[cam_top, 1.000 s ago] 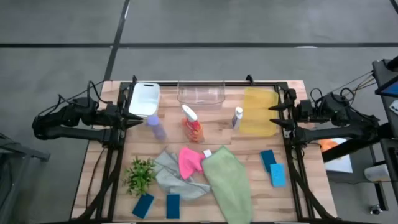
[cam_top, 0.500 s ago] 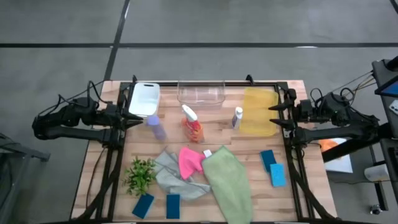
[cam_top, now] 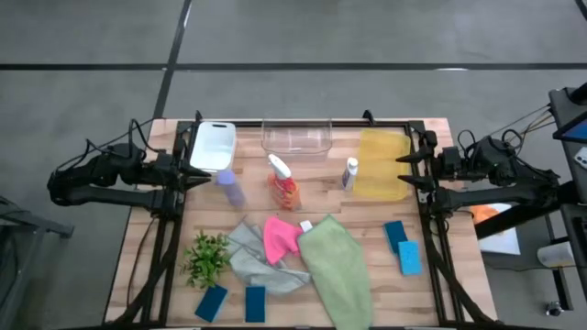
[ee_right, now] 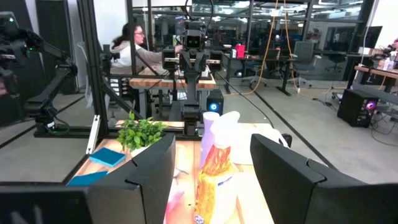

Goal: Pick & Place Kitchen Items

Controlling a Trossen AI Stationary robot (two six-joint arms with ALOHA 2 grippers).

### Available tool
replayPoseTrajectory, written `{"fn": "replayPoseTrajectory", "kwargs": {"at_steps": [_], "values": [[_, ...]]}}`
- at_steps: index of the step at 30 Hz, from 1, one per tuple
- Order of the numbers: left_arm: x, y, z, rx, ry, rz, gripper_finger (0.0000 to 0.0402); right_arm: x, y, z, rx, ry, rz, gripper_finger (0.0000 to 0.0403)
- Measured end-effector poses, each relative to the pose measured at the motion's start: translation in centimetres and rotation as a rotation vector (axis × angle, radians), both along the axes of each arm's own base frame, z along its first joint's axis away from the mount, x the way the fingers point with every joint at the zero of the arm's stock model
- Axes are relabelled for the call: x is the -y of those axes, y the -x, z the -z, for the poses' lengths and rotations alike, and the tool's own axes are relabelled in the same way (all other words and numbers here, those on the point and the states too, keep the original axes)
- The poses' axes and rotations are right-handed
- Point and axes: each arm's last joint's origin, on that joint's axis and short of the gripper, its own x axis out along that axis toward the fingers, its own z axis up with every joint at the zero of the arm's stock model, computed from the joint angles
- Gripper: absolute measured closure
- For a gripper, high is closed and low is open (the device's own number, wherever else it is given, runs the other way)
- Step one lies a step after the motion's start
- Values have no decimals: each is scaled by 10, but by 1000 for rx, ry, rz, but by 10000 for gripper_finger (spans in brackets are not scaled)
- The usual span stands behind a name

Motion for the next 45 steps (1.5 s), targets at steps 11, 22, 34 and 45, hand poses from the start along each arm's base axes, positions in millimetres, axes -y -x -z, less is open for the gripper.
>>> {"fn": "replayPoseTrajectory", "kwargs": {"at_steps": [11,22,34,45], "values": [[0,-1,-1,9,-1,-3,344,0,0,0,0,0,0,190],[-1,-5,0,-8,-9,-40,345,0,-1,-12,122,-11,2,190],[-3,-18,13,-162,-25,-83,345,0,-33,3,-63,-52,15,190],[-8,-27,15,-201,-82,-258,281,10,-106,33,-382,2,273,190]]}}
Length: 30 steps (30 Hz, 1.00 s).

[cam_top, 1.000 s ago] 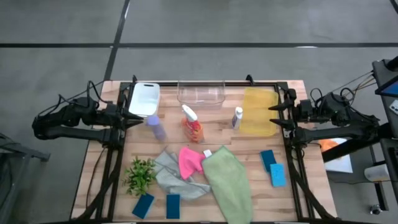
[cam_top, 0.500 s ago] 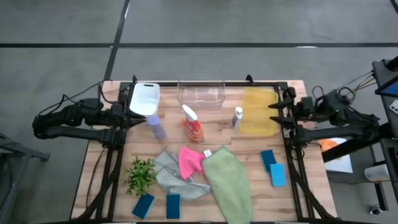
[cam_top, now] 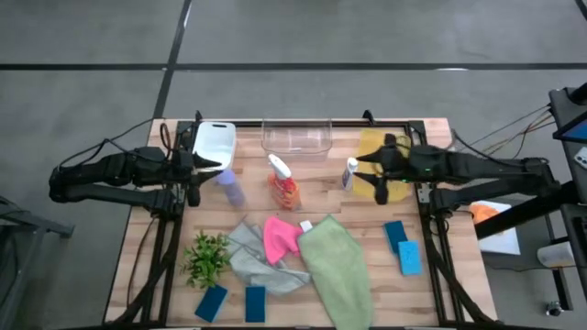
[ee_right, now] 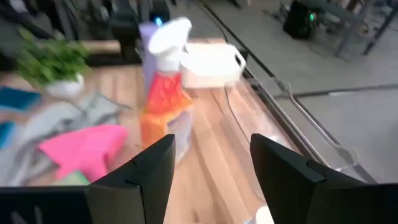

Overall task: Pick & Place Kitchen Items
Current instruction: Put the orange spray bottle into the transparent bin

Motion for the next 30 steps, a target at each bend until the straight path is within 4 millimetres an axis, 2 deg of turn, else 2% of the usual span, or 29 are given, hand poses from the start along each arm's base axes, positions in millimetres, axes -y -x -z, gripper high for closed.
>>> {"fn": "replayPoseTrajectory", "kwargs": {"at_steps": [6,11,14,19,25,30], "values": [[0,0,0,2,-1,-8,176,4,-34,-13,-76,57,-2,190],[0,0,-1,10,0,-8,127,14,-59,-31,-136,96,25,190],[0,0,-1,15,0,-8,119,21,-71,-38,-178,91,48,190],[0,-1,-2,19,-10,-4,118,32,-88,-36,-354,85,93,182],[0,-1,-4,34,-33,4,118,48,-117,-23,-527,83,133,107],[0,-1,-5,39,-48,9,118,57,-141,-18,-608,29,67,48]]}}
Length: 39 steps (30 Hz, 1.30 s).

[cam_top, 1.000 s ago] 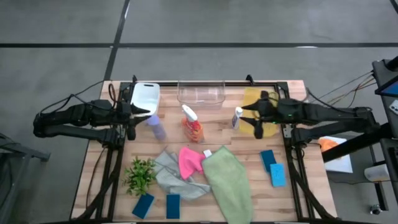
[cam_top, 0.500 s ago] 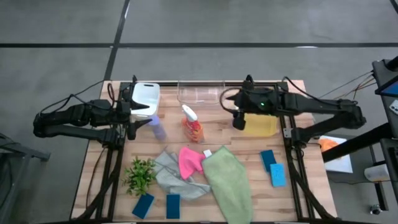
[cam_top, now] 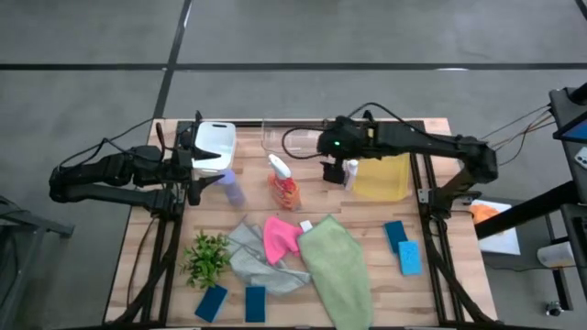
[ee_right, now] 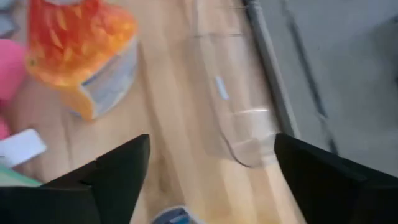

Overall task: Pick & Place Kitchen Items
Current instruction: Put the orange spray bottle into the transparent bin

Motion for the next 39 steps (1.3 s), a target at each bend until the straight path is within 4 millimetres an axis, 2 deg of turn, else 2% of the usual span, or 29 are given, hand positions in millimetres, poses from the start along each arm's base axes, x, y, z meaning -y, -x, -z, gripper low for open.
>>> {"fn": "replayPoseTrajectory", "kwargs": {"at_steps": [6,13,16,22,32,39], "values": [[0,0,0,5,-2,0,118,-2,-19,-7,93,-108,-102,32],[0,-1,-4,40,4,-2,118,-8,-23,-35,380,-219,-134,31],[0,-2,-5,55,5,-2,118,-13,-25,-40,441,-260,-125,31],[0,-2,-6,72,8,-2,118,-18,-39,-31,439,-303,-103,31],[0,-2,-7,82,8,-1,118,-14,-69,-22,423,-303,-108,31],[0,-2,-7,82,8,-1,118,-11,-87,-14,351,-298,-112,31]]}}
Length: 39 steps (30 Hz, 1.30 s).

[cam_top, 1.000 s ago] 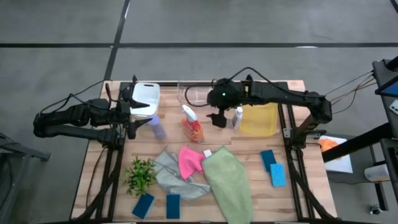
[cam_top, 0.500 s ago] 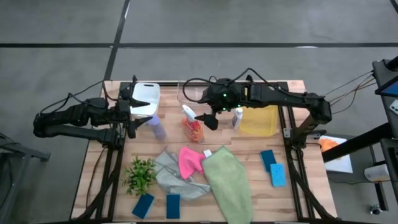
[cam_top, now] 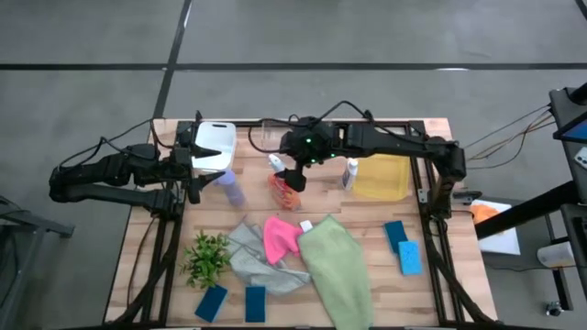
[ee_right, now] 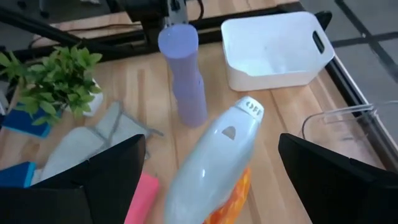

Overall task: Pick & Place Kitchen Items
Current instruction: Put the orange spray bottle into the transparent bin

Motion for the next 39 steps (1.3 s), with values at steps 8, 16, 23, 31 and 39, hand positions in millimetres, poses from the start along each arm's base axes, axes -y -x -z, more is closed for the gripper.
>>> {"fn": "replayPoseTrajectory", "kwargs": {"at_steps": [8,16,23,31,39], "values": [[0,0,0,0,0,0,118,2,-11,10,-75,8,20,31],[0,0,0,-1,2,0,118,3,-18,24,-122,12,13,91],[0,0,0,-1,3,-1,118,3,-16,20,-115,23,3,233],[0,0,0,-1,2,-1,118,3,-14,20,-127,29,-19,296],[0,0,0,-2,-4,1,118,2,-9,8,-93,67,-46,296]]}}
